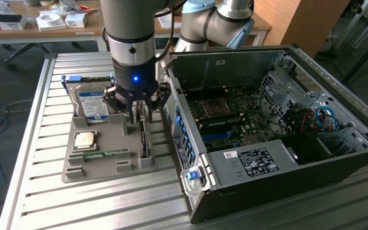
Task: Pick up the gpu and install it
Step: 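Pick up the gpu and move the gpu toward the slot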
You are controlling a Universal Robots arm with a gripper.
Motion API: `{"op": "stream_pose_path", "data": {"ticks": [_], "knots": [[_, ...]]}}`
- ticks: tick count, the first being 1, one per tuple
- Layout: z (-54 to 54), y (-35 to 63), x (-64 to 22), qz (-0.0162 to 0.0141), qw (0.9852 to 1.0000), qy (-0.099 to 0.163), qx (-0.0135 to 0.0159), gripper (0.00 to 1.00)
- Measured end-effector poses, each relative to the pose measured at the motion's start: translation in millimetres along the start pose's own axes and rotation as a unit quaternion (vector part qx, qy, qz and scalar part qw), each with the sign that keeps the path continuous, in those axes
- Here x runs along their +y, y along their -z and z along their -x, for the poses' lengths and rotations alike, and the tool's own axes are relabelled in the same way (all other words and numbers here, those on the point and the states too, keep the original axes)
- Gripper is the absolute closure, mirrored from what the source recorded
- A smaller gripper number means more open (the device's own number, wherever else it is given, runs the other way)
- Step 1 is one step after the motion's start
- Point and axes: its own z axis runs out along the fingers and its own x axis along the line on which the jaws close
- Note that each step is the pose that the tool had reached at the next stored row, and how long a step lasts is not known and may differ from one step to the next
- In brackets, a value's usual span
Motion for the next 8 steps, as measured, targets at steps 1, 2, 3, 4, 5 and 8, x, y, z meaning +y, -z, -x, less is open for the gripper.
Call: {"op": "stream_pose_path", "data": {"ticks": [1,2,3,4,5,8], "knots": [[0.0,-0.3,0.0,0.0,1.0,0.0,0.0,0.51],[0.0,-1.2,0.0,0.0001,1.0,0.0,-0.0001,0.51],[0.0,-2.1,0.0,0.0001,1.0,0.0,-0.0001,0.51],[-0.1,-3.6,-0.1,0.0002,1.0,0.0,-0.0001,0.51],[-0.1,-4.1,-0.1,0.0001,1.0,0.0,-0.0001,0.51],[-0.2,-5.7,-0.1,0.0001,1.0,0.0,-0.0001,0.51]]}}
